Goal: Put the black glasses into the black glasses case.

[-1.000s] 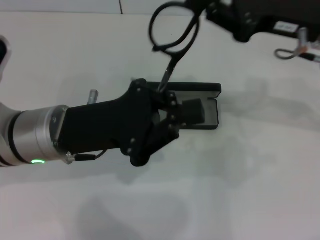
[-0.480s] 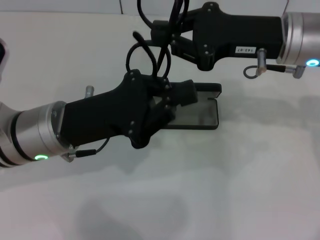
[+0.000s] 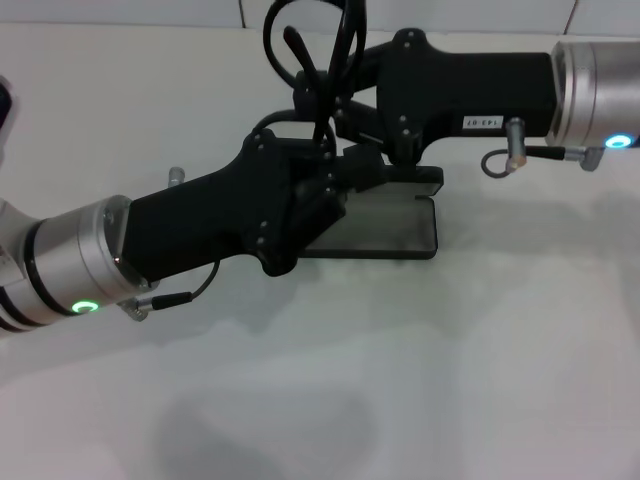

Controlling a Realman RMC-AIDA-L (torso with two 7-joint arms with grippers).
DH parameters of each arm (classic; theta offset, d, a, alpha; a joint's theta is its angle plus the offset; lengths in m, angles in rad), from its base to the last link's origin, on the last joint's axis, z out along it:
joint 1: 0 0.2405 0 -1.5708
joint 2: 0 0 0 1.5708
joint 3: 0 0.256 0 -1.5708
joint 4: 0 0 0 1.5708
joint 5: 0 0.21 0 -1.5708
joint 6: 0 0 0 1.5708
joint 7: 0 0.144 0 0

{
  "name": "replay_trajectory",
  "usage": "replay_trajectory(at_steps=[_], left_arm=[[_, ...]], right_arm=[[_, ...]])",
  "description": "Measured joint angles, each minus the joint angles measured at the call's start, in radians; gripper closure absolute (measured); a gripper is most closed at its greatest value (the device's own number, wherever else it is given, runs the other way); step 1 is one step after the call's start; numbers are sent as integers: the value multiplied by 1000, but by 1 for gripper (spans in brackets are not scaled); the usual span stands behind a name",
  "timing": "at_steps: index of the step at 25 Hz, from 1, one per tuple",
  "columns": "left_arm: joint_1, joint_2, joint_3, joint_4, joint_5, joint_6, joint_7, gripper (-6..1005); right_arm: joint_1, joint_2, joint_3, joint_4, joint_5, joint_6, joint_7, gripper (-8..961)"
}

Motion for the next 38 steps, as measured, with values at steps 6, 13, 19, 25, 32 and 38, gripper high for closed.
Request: replay_trajectory(at_steps=[6,13,19,25,32,38], left_arm=[[0,-1,0,-2,0,-11,-4,963],[3,-1,0,-4,0,-11,-5,963],[3,-1,0,-5,2,-18,-5,963],[8,0,1,-5,3,-2,-5,963],[68,42,1,31,-8,123,-5,963],[187,92,0,117,-115,147,-23,962]], right_arm=[[-1,0,-20,-10,0,-1,1,831],[-3,0,-30,-14,0,-2,2,827],[-5,0,-31,-15,0,-2,3,824],[-11,-1,-32,-17,-1,-8,6,821],[-35,-6,-25,-124,-225,32,149,817],[-56,-3,-77,-506,-737,-15,589,814]])
